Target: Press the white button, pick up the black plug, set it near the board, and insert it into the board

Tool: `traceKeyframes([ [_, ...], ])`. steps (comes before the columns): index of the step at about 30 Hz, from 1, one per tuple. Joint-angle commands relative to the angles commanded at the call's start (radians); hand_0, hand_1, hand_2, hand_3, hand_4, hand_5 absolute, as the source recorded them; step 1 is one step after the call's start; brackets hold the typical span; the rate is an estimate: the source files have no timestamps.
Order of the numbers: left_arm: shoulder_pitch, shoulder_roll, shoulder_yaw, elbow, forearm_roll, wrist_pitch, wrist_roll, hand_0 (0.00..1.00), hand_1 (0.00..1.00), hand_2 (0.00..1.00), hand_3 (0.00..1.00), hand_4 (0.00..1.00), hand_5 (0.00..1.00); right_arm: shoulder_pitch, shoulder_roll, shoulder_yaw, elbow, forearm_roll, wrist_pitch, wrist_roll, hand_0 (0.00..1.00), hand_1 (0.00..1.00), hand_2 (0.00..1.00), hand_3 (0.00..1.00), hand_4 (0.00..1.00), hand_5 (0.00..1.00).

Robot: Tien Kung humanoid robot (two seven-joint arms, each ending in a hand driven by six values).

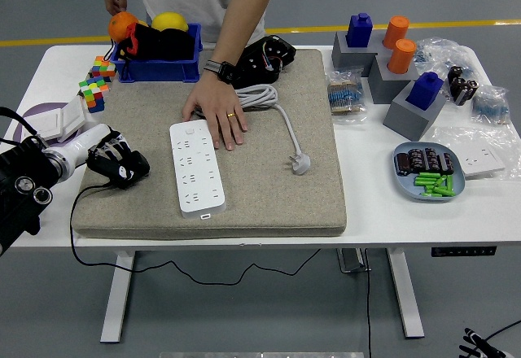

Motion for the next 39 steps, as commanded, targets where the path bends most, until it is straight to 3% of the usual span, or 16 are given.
traceKeyframes([
  [3, 0.001, 0.001, -0.007, -0.012, -0.007, 0.008, -0.019, 0.304, 0.339, 0.325, 0.438, 0.808, 0.002, -0.001, 0.0, 0.002, 0.0, -0.001, -0.001, 0.001, 0.78, 0.666, 0.647, 0.626, 0.716, 0.472],
  [4, 0.001, 0.002, -0.011, -0.019, -0.008, 0.011, -0.026, 0.302, 0.316, 0.292, 0.383, 0.719, 0.002, -0.001, 0.0, 0.002, 0.0, -0.001, -0.001, 0.001, 0.78, 0.666, 0.647, 0.625, 0.715, 0.472],
  [11, -0.007, 0.012, -0.02, -0.099, 0.009, 0.023, -0.041, 0.31, 0.311, 0.279, 0.349, 0.703, 0.002, -0.002, 0.001, 0.0, 0.0, 0.0, -0.002, 0.004, 0.78, 0.666, 0.646, 0.625, 0.715, 0.472],
  [18, -0.051, 0.032, 0.07, -0.164, 0.031, 0.04, -0.078, 0.313, 0.297, 0.27, 0.331, 0.687, 0.002, -0.002, 0.001, -0.003, 0.0, 0.001, -0.002, 0.005, 0.779, 0.665, 0.646, 0.626, 0.715, 0.47],
  [26, -0.161, 0.057, 0.259, -0.138, 0.052, 0.051, -0.124, 0.326, 0.29, 0.263, 0.327, 0.707, 0.002, 0.001, -0.003, -0.001, 0.0, 0.004, -0.003, 0.002, 0.779, 0.665, 0.644, 0.626, 0.716, 0.47],
  [39, -0.291, 0.005, 0.426, -0.035, 0.044, 0.045, -0.133, 0.334, 0.286, 0.258, 0.31, 0.695, 0.002, 0.005, -0.005, -0.008, 0.0, 0.011, -0.004, 0.002, 0.779, 0.665, 0.644, 0.623, 0.715, 0.47],
])
